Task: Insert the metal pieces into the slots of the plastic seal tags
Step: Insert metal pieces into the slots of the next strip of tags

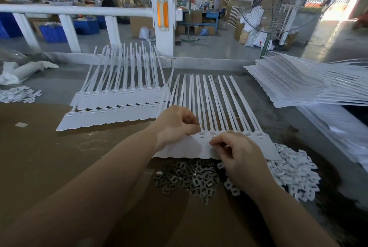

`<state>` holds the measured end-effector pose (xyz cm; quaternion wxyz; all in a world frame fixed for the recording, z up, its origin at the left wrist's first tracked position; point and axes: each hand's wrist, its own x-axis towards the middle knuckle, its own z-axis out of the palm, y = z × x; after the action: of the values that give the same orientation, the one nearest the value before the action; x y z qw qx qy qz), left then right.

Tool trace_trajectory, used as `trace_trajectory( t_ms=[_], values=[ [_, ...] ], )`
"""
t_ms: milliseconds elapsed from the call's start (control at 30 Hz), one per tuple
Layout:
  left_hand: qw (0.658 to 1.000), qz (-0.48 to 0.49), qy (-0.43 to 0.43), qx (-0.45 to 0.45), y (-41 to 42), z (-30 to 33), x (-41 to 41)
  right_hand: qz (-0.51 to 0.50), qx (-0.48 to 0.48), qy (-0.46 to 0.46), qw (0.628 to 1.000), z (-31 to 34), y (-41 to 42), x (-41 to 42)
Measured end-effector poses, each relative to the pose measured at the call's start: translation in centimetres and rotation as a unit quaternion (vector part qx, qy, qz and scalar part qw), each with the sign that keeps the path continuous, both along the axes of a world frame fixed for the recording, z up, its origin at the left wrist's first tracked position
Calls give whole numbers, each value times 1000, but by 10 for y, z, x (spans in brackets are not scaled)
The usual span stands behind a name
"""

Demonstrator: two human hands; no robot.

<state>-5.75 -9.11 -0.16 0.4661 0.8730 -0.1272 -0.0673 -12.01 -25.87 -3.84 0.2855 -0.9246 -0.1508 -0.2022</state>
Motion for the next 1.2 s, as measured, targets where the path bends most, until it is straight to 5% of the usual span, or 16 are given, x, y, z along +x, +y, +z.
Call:
trace_trajectory(
  t_ms=[467, 1200],
  values=[
    [989, -40, -23, 143, -12, 3, 19, 4, -6, 16, 1000, 0, -1, 1],
    [996, 18, -21, 81, -9, -1, 16, 5, -10, 24, 1000, 0, -1, 1]
  ],
)
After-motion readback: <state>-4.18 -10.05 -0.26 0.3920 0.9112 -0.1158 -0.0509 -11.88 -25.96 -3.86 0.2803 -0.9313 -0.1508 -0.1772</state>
